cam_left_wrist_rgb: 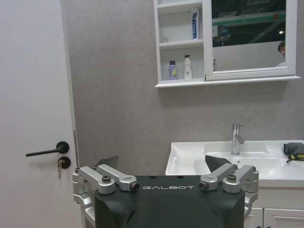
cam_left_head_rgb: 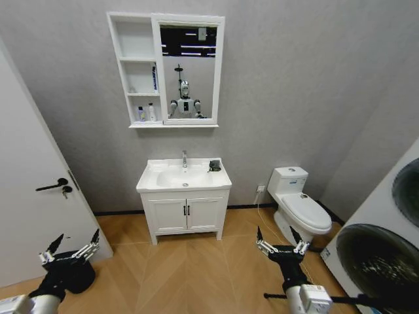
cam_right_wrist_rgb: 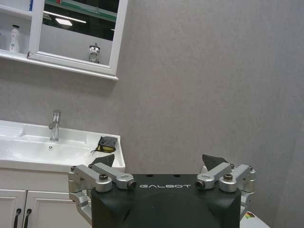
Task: Move facial cleanser and shampoo from washbasin to cabinet, then wipe washbasin with towel.
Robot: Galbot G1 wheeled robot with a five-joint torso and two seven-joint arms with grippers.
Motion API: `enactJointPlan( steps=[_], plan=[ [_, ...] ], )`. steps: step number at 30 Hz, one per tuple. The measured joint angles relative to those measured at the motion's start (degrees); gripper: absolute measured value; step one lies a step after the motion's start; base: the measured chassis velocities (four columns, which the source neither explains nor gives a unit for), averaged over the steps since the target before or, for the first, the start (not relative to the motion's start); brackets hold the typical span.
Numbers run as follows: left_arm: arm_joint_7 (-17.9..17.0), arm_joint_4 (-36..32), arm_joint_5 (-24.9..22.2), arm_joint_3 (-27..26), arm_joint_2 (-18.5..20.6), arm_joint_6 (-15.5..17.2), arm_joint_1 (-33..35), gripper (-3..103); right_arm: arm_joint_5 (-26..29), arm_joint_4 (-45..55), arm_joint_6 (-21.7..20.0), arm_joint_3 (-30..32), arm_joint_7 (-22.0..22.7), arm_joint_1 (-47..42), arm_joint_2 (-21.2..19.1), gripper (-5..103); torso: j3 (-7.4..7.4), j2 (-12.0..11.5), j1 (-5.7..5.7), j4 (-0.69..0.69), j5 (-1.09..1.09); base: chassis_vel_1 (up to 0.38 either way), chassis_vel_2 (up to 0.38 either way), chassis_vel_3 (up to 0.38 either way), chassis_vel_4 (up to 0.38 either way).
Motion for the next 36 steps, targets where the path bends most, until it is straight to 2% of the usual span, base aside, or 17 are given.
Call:
enactJointPlan(
  steps=[36],
  plan=[
    [0.0, 0.0, 0.0, -0.01, 0.0, 0.0, 0.01, 100, -0.05, -0.01, -0.1, 0.02, 0.15, -0.01, 0.02, 100, -0.02, 0.03, -0.07, 0.0, 0.01, -0.007, 0.006, 0.012, -0.006]
  ],
)
